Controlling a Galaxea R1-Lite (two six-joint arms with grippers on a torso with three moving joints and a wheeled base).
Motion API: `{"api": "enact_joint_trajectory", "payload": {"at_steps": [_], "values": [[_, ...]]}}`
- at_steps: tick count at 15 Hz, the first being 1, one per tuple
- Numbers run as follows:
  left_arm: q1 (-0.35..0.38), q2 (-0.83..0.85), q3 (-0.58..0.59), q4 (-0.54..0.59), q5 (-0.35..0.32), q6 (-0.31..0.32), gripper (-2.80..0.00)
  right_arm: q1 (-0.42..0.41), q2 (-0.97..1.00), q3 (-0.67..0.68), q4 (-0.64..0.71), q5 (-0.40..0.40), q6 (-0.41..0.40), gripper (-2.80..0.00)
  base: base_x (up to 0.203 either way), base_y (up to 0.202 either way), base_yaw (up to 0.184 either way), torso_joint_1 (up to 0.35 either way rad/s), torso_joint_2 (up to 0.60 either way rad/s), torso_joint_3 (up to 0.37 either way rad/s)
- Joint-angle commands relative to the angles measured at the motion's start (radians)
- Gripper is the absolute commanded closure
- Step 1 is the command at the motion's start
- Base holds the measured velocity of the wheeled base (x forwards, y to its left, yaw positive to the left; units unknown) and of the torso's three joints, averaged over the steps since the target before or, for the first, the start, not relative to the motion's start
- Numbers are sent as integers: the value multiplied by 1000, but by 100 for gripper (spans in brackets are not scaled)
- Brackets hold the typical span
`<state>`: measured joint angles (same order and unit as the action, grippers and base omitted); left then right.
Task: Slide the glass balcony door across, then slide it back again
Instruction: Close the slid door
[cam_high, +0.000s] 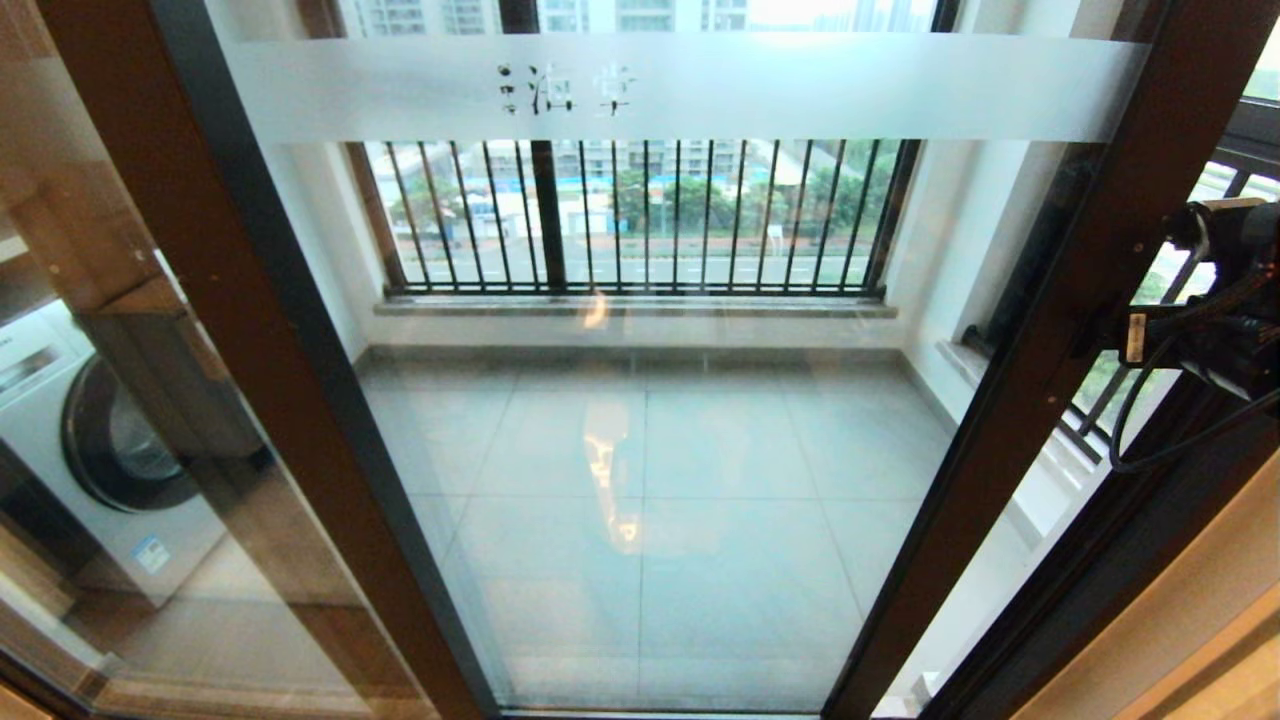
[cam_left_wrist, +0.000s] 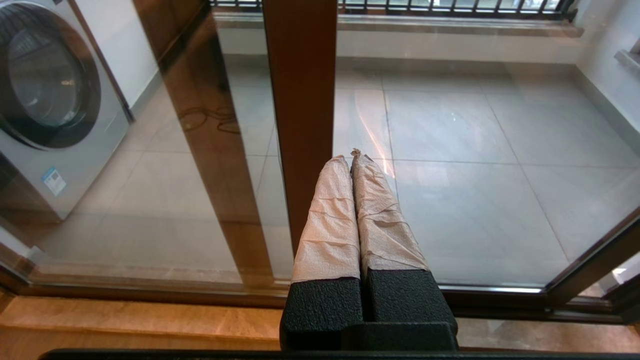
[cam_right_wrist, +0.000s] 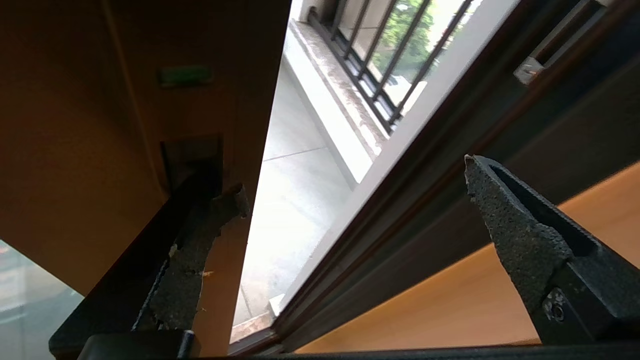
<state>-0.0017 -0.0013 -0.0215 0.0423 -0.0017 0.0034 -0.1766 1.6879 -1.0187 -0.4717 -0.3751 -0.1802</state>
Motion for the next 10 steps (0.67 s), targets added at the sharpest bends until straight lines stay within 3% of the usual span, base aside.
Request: {"api": "enact_joint_trajectory", "payload": {"at_steps": [1,10], "values": [[0,0,0,1,0,0,0,-3,7,-3,-4,4,-1,-280,0,0,0,0,0,0],[0,1,0,1,0,0,0,-45,41,-40,-4,25,-1,-280,0,0,0,0,0,0]]}}
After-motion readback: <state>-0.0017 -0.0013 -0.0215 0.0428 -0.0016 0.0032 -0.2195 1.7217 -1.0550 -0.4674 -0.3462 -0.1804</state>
